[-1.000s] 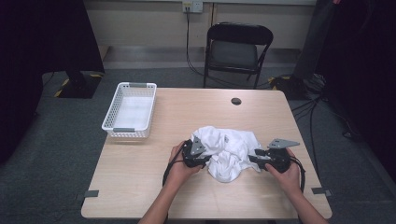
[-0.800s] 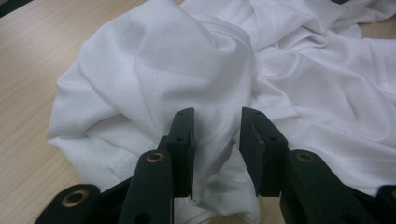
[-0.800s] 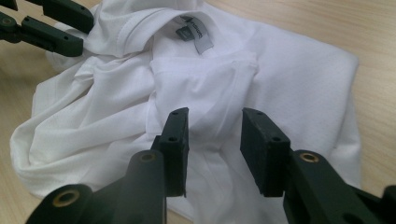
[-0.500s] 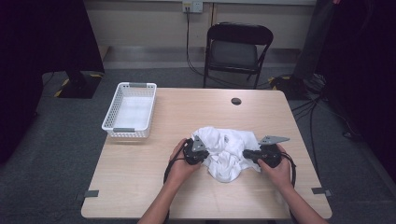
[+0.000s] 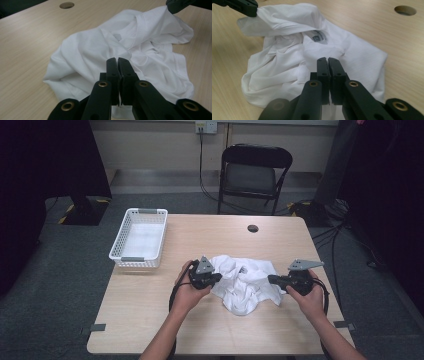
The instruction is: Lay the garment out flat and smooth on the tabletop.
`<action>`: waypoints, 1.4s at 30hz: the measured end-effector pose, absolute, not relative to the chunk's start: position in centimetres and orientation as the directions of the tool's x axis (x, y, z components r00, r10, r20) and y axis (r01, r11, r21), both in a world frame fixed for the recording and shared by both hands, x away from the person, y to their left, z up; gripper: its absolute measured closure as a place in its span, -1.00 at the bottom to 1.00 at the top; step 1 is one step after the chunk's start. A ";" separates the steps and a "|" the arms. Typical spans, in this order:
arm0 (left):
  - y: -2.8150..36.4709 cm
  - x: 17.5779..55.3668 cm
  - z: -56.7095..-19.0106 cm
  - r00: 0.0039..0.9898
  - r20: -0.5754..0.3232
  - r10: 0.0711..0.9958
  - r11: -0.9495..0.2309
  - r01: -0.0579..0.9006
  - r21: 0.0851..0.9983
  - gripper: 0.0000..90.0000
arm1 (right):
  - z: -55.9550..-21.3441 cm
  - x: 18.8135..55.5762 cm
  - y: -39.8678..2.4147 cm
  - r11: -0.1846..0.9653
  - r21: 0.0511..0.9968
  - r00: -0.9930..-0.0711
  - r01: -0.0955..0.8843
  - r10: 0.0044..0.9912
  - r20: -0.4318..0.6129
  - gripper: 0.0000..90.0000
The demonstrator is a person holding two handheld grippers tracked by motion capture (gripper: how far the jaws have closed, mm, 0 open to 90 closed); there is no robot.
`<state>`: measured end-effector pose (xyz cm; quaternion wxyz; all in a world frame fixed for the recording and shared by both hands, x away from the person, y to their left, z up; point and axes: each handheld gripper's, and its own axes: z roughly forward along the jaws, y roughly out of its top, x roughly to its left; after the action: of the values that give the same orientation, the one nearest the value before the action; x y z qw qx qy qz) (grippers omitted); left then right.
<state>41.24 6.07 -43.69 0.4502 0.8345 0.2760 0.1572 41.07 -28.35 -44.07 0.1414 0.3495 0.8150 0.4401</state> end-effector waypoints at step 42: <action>10.1 44.2 -35.8 0.714 0.039 0.699 -0.360 0.305 0.882 0.96 | -36.0 44.1 -32.4 0.348 0.869 -0.692 0.351 0.722 -0.010 0.97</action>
<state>44.17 10.11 -35.78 0.4699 0.7976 0.3147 0.2097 44.10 -32.44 -36.01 0.2014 0.3370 0.7960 0.4607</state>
